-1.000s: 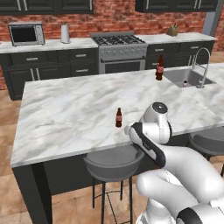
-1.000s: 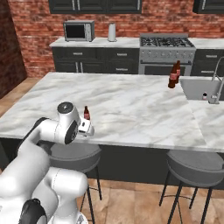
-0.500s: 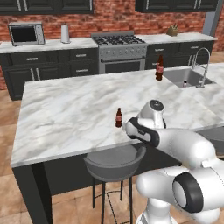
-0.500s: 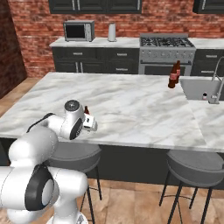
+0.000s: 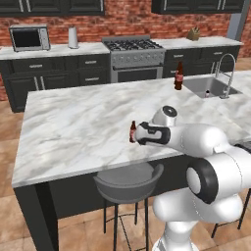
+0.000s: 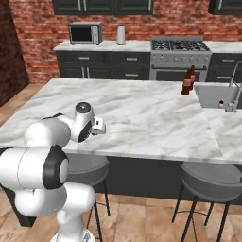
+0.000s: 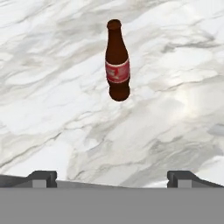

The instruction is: Place the large bottle from the dining counter next to the other large bottle outside the sink, and place the small bottle from the dining counter next to the other small bottle inside the sink.

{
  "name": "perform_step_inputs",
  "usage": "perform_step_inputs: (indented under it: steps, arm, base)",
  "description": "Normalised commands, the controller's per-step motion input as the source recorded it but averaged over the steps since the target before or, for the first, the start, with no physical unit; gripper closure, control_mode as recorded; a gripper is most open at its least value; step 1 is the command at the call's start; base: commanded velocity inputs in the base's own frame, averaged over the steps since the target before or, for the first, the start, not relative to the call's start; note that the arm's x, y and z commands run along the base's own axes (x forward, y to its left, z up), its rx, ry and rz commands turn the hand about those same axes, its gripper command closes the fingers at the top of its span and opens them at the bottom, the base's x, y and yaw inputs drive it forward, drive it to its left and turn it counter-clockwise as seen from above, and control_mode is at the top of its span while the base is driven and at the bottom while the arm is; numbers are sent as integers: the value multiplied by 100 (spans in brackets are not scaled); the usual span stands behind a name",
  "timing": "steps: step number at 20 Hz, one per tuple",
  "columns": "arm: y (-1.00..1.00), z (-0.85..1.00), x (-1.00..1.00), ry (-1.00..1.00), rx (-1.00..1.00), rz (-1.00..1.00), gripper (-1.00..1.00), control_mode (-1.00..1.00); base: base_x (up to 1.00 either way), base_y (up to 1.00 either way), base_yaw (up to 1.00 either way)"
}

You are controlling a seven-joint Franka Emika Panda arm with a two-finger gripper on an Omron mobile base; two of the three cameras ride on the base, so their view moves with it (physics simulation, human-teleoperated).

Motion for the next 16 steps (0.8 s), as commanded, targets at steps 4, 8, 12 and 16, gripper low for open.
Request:
perform_step_inputs:
  steps: [4, 8, 12, 16]
  arm:
    - [19, 0, 33, 0, 0, 10, -100, -100]
    - [13, 0, 9, 0, -6, 9, -100, -100]
    - [10, 0, 1, -1, -11, 7, -100, -100]
    - [7, 0, 0, -2, -11, 4, -100, -100]
  base:
    - [0, 0, 0]
    - [0, 0, 0]
    - [0, 0, 0]
    - [0, 0, 0]
